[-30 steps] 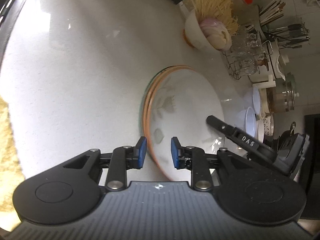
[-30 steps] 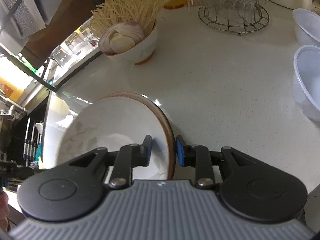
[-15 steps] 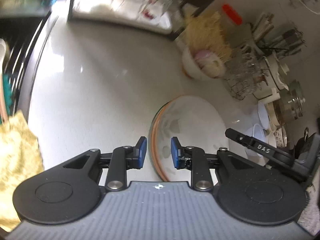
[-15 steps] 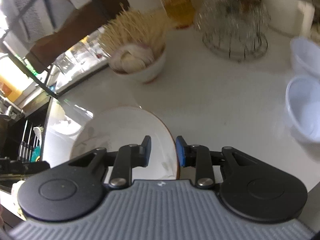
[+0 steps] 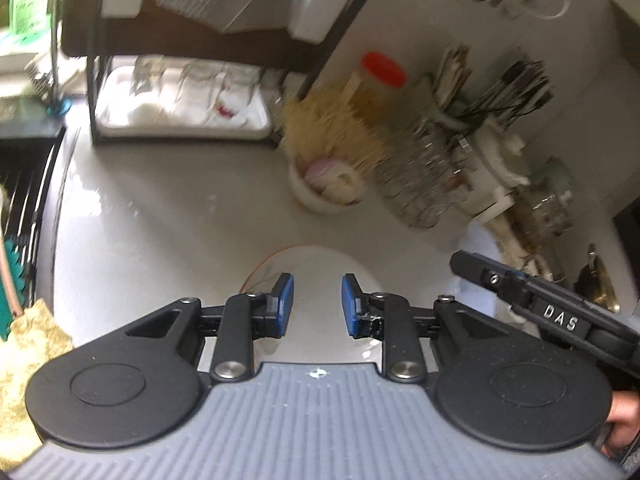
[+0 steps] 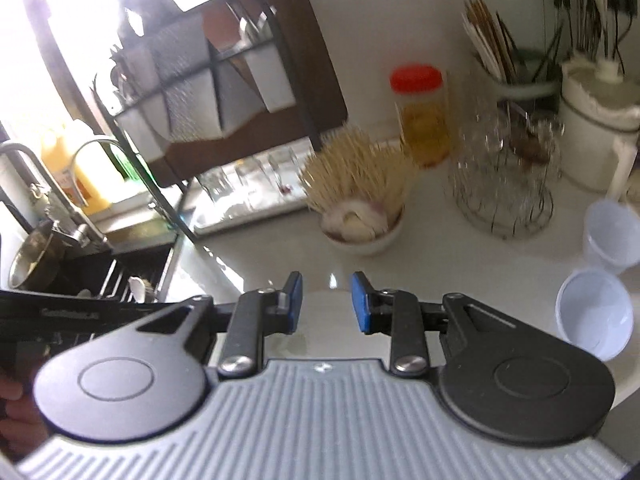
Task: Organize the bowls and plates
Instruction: 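Open both grippers and withdraw them from the stacked bowls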
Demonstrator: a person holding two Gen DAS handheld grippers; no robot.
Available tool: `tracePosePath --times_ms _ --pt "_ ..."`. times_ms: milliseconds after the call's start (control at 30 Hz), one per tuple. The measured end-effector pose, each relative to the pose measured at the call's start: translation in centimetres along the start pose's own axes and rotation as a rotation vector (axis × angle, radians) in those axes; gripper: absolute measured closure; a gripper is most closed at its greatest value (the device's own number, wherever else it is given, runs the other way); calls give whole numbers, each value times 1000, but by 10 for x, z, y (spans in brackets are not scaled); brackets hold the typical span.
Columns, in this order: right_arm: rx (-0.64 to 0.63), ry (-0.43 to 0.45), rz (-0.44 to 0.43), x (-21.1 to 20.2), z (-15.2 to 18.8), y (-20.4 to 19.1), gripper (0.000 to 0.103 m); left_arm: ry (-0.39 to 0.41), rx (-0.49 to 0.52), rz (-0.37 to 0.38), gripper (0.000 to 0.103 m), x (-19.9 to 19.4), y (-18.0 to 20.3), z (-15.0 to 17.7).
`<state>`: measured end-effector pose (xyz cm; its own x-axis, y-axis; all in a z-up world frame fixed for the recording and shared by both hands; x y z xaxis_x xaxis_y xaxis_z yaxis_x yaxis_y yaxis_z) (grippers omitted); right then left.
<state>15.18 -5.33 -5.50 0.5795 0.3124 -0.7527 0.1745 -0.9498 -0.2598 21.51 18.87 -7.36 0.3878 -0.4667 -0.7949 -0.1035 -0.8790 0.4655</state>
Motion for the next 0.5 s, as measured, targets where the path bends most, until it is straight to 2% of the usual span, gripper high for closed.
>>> tracePosePath --times_ms 167,367,500 --pt "-25 42 35 -16 3 -13 72 50 39 -2 74 -17 11 -4" --pt "-17 82 105 -18 2 -18 72 43 76 -15 74 -20 5 -8" --pt "12 106 98 -25 -3 -16 72 53 67 -5 74 -28 1 -18"
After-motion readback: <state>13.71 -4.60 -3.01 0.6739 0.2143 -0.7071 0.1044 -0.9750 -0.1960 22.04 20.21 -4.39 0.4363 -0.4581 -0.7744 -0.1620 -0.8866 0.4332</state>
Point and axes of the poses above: each gripper's, at about its wrist camera, not at the fingertips, and x roughly the way its jaws point, y to its right, z to its underside, the point moved 3 cm from there along x, roughly the way its jaws point, and after that the axes turned 11 degrees about -y, right-handed, at the moved point
